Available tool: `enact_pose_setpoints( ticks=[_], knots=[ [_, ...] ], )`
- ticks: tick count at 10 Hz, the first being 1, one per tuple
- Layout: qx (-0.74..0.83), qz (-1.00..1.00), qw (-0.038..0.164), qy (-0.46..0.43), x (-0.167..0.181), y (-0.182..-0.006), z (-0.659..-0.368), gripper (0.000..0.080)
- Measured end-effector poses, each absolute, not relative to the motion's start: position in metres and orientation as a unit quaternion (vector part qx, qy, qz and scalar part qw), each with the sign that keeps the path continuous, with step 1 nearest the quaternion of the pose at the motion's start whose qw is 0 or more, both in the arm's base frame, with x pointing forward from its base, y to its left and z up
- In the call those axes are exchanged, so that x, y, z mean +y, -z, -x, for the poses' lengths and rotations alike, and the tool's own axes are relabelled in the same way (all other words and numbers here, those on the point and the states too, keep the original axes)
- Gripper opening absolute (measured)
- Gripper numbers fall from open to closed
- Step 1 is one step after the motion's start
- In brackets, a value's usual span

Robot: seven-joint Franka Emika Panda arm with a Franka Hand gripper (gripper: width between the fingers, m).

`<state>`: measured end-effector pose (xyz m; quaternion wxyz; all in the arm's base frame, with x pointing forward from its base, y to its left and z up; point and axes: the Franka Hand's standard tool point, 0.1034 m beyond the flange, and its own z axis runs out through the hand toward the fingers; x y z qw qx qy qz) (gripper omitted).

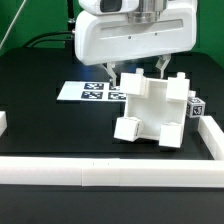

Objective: Assemble chair

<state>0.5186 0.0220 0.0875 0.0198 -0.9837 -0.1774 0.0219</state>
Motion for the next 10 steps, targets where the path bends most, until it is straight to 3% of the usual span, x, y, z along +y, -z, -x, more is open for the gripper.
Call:
enact_pose_setpoints(
  ticks=[7,10],
  knots=[
    [-0.174,0.985,0.013,-0.012,0.018,-0.085,-0.542,0.0649],
    [-0.185,0.983,0.014,-0.010,0.014,-0.101,-0.552,0.0649]
  ],
)
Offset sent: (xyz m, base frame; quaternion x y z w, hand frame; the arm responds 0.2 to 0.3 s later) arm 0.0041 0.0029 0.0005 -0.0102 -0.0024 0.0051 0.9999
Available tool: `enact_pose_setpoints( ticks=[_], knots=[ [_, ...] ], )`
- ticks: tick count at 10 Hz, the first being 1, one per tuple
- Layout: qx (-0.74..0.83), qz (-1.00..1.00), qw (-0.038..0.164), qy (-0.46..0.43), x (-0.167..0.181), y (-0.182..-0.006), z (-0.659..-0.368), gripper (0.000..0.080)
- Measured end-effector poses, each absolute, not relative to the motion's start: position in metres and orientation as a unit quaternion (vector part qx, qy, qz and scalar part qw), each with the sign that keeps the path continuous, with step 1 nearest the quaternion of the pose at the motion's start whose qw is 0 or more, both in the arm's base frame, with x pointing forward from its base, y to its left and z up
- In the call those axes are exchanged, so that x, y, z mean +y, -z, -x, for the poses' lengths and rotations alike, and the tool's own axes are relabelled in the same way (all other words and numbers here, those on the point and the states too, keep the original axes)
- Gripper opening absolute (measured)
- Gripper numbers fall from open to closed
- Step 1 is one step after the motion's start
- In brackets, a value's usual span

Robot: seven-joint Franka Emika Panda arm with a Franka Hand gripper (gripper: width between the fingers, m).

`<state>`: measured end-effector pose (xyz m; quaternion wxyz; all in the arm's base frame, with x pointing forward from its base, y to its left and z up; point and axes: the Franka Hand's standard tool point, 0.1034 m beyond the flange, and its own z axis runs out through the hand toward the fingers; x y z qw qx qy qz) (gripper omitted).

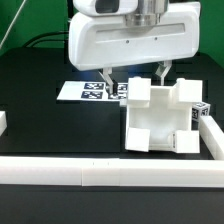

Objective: Assemble chair

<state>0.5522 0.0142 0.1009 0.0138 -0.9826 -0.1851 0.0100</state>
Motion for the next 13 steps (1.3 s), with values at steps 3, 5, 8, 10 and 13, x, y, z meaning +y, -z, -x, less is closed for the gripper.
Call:
enact_pose_setpoints(
  ticks=[3,5,8,10,13],
  knots=[
    [-0.184,0.983,0.022,-0.019,0.006,-0.120,-0.539,0.0649],
    [-0.182,0.983,0.022,-0.019,0.006,-0.119,-0.540,0.0649],
    [-0.122,0.992,0.025,-0.033,0.026,-0.132,-0.573,0.0649],
    [-0.121,0.992,0.025,-0.034,0.025,-0.132,-0.572,0.0649],
    [-0.062,0.996,0.034,-0.057,0.031,-0.133,-0.582,0.0649]
  ],
)
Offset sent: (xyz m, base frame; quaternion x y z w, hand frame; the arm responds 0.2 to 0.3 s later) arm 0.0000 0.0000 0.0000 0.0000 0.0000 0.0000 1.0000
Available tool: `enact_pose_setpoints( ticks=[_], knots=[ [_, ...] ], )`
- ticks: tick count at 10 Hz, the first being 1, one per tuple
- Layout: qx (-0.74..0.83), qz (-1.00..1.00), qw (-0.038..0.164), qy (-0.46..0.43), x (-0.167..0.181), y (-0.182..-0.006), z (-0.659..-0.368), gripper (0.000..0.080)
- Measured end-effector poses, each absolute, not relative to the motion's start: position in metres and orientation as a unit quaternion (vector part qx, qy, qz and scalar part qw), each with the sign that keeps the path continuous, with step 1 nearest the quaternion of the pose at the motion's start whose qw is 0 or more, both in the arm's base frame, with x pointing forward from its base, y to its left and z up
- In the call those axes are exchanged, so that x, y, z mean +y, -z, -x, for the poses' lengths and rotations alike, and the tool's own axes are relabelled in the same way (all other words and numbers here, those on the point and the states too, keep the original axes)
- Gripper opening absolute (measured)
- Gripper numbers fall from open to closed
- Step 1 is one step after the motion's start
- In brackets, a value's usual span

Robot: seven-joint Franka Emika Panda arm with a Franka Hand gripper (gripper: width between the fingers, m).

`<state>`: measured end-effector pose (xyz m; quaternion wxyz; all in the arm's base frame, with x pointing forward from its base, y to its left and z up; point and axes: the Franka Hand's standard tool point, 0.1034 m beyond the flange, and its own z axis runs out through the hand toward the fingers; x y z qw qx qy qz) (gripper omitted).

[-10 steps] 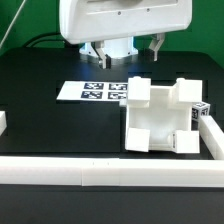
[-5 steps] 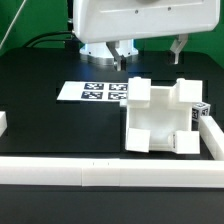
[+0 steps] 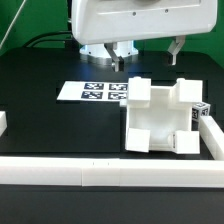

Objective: Assemble chair

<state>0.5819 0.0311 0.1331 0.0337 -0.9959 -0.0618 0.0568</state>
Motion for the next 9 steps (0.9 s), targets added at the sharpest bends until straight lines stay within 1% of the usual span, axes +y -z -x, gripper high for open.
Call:
enact_pose_setpoints(
  ticks=[1,2,3,4,9],
  knots=[
    [-0.053,0.997,0.026,-0.044,0.037,-0.132,-0.604,0.0649],
    [-0.067,0.997,0.012,-0.021,0.050,-0.132,-0.616,0.0649],
    [-0.067,0.997,0.014,-0.025,0.048,-0.131,-0.612,0.0649],
    [-0.063,0.998,0.013,-0.025,0.043,-0.131,-0.612,0.0649],
    [-0.050,0.998,0.011,-0.022,0.042,-0.129,-0.616,0.0649]
  ],
)
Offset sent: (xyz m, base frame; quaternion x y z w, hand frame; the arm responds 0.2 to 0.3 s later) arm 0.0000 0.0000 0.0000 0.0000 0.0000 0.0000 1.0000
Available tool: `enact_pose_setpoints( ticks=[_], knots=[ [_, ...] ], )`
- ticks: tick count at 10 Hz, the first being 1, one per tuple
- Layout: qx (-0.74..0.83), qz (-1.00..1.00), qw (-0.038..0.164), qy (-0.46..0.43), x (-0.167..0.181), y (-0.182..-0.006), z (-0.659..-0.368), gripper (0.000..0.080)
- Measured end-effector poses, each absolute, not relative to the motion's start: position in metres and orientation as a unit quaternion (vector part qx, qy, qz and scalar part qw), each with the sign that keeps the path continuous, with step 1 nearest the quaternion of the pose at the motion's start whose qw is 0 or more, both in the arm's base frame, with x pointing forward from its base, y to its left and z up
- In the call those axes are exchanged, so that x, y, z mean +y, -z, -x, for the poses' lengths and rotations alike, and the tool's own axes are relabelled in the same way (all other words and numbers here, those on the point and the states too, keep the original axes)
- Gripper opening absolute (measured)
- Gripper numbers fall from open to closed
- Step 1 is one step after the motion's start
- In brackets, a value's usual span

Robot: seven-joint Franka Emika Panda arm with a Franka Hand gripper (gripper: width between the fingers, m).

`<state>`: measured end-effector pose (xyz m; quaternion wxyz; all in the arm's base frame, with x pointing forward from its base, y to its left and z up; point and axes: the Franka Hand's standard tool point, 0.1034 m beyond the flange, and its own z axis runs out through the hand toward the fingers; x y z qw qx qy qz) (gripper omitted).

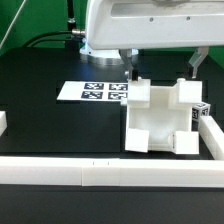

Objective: Assemble chair

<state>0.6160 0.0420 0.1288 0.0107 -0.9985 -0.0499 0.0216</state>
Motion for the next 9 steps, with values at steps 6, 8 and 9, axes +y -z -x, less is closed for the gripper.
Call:
enact_pose_setpoints(
  ticks=[6,8,9],
  knots=[
    [-0.051,0.999,0.003,0.013,0.039,-0.122,-0.631,0.0649],
    [-0.051,0.999,0.003,0.013,0.039,-0.122,-0.631,0.0649],
    [-0.051,0.999,0.003,0.015,0.039,-0.122,-0.631,0.0649]
  ],
)
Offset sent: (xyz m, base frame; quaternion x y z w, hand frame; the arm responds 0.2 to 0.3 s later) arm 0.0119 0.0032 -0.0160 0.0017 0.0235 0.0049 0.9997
